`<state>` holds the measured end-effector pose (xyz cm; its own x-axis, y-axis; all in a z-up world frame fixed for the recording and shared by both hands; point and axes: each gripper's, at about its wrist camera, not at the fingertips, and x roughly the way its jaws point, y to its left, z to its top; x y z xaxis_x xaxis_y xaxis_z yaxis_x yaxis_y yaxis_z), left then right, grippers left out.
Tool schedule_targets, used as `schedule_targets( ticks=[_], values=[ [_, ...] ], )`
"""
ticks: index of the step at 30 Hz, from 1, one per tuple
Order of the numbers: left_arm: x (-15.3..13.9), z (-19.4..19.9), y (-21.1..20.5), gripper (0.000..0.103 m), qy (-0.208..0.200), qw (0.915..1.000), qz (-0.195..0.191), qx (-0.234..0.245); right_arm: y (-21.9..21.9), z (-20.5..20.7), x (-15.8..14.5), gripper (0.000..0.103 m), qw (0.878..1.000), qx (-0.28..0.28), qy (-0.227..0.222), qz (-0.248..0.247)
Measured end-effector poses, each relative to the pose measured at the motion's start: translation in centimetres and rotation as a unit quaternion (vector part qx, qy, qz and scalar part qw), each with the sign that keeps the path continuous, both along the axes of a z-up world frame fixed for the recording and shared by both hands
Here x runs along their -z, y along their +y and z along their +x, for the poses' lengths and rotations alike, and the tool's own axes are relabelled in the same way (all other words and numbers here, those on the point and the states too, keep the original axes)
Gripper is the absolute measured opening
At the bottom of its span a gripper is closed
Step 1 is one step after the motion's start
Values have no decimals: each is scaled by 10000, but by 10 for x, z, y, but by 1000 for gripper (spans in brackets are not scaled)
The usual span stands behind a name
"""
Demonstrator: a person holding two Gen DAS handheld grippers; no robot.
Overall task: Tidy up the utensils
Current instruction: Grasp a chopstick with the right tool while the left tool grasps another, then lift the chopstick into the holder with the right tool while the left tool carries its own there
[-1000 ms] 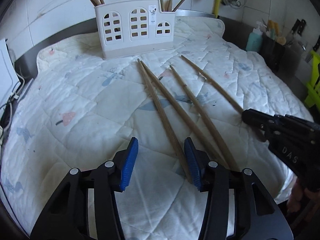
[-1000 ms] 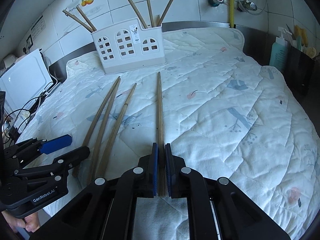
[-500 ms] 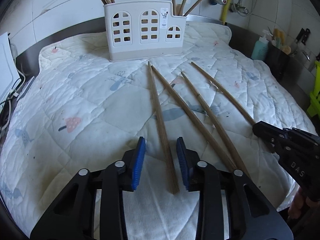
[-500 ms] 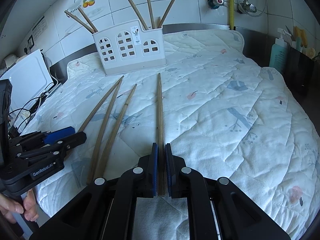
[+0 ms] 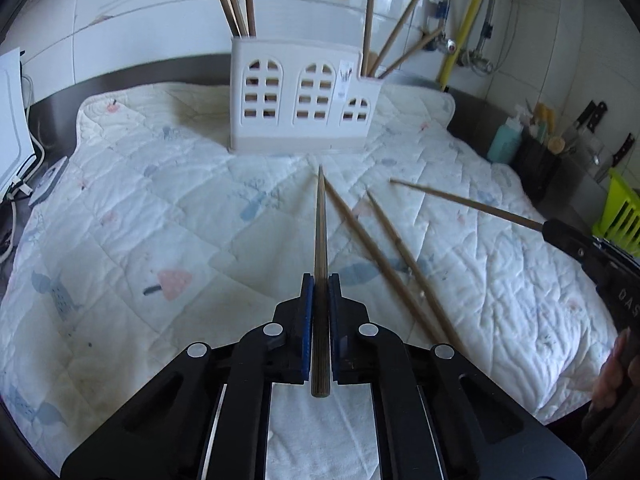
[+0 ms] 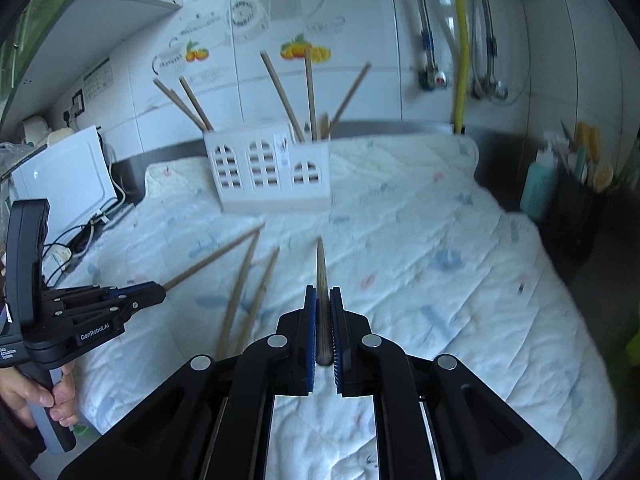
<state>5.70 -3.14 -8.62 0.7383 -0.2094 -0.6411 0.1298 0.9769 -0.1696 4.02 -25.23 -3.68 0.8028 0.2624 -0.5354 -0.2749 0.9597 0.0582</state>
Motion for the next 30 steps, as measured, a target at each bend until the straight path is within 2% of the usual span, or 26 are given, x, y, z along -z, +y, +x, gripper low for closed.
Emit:
schedule_targets(
  ticks=[4, 9, 20, 25, 30],
  values=[
    [-21, -1, 7, 5, -277, 9996, -51, 28, 0, 3, -31, 7, 9994, -99, -336, -47],
    [-44, 6, 15, 5, -491, 9987, -48, 97, -2, 23, -71, 7, 9982, -316, -503, 72],
    [-89, 26, 21, 5, -872, 9957, 68, 304, 12, 96, -170, 7, 9911, -798, -1040, 224],
    [-103, 35, 20, 5, -985, 9942, 103, 419, 30, 132, -195, 7, 9867, -916, -1274, 415],
    [-118, 45, 19, 5, -1117, 9922, 136, 532, 49, 174, -200, 7, 9855, -902, -1383, 387]
  ],
)
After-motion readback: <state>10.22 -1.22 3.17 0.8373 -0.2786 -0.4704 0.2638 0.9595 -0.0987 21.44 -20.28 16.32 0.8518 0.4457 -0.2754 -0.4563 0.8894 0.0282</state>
